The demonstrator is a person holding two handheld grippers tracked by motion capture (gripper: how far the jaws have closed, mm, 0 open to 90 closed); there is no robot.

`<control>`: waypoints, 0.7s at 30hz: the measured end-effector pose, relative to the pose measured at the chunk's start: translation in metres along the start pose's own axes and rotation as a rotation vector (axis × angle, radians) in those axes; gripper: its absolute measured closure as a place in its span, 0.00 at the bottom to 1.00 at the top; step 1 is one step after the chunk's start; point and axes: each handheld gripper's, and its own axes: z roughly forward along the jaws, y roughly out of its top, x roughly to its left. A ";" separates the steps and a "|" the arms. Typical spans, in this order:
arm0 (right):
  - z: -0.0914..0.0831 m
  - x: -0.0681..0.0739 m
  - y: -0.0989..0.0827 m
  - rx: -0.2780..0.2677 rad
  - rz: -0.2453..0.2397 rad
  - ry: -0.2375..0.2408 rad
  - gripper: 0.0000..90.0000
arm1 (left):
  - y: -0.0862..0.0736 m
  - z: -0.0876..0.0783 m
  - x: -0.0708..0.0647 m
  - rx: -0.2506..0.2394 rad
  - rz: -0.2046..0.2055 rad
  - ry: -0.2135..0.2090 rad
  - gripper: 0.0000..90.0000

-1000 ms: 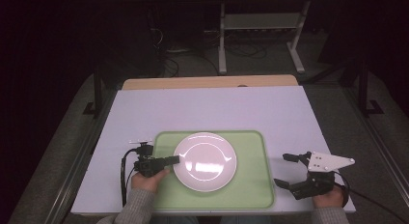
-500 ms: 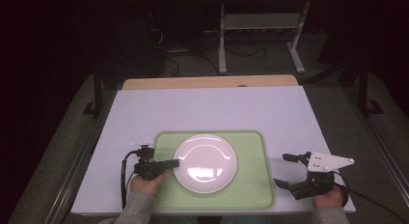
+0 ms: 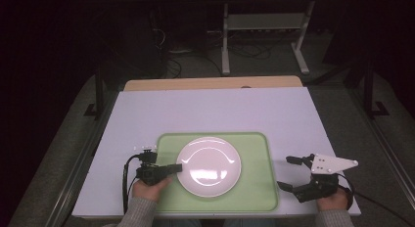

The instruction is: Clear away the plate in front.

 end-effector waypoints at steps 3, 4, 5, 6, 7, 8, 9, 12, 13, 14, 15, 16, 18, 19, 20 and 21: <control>0.000 0.000 0.000 0.003 0.004 0.002 0.15 | 0.000 -0.001 0.000 0.003 0.001 -0.004 0.81; 0.000 0.000 0.000 0.004 0.004 0.003 0.15 | 0.000 -0.001 0.000 0.005 0.009 -0.005 0.81; 0.001 0.000 -0.001 0.004 0.004 0.003 0.15 | 0.000 -0.003 0.001 0.000 0.021 -0.001 0.80; 0.001 -0.001 -0.001 0.004 0.005 0.003 0.15 | 0.000 -0.004 0.001 -0.005 0.024 0.003 0.80; 0.000 -0.001 -0.001 0.003 0.006 0.003 0.15 | 0.000 -0.007 0.001 -0.011 0.038 0.007 0.79; 0.000 -0.001 -0.001 0.003 0.006 0.002 0.15 | 0.000 -0.009 0.001 -0.017 0.046 0.010 0.77; 0.000 -0.001 -0.001 0.003 0.006 0.002 0.15 | 0.001 -0.011 0.001 -0.022 0.059 0.019 0.77; 0.001 -0.001 -0.001 0.007 0.009 -0.001 0.15 | 0.002 -0.019 0.002 -0.038 0.099 0.035 0.75; 0.001 -0.001 -0.001 0.008 0.009 -0.001 0.15 | 0.002 -0.020 0.001 -0.044 0.106 0.036 0.75; 0.001 -0.001 -0.001 0.008 0.009 -0.001 0.15 | 0.002 -0.020 0.001 -0.044 0.106 0.036 0.74; 0.001 -0.001 -0.001 0.007 0.008 -0.002 0.15 | 0.002 -0.021 0.001 -0.050 0.120 0.038 0.74; 0.001 -0.001 -0.001 0.005 0.009 -0.002 0.15 | 0.003 -0.023 0.000 -0.060 0.128 0.037 0.74; 0.000 -0.002 -0.001 0.007 0.010 -0.006 0.15 | 0.004 -0.025 -0.001 -0.070 0.152 0.037 0.72; 0.000 -0.002 -0.001 0.006 0.012 -0.007 0.15 | 0.004 -0.027 -0.003 -0.081 0.180 0.051 0.72; -0.001 -0.003 -0.002 0.003 0.010 -0.008 0.15 | 0.005 -0.029 -0.004 -0.089 0.197 0.053 0.72; -0.002 -0.003 -0.002 0.003 0.012 -0.010 0.15 | 0.005 -0.029 -0.004 -0.089 0.197 0.053 0.71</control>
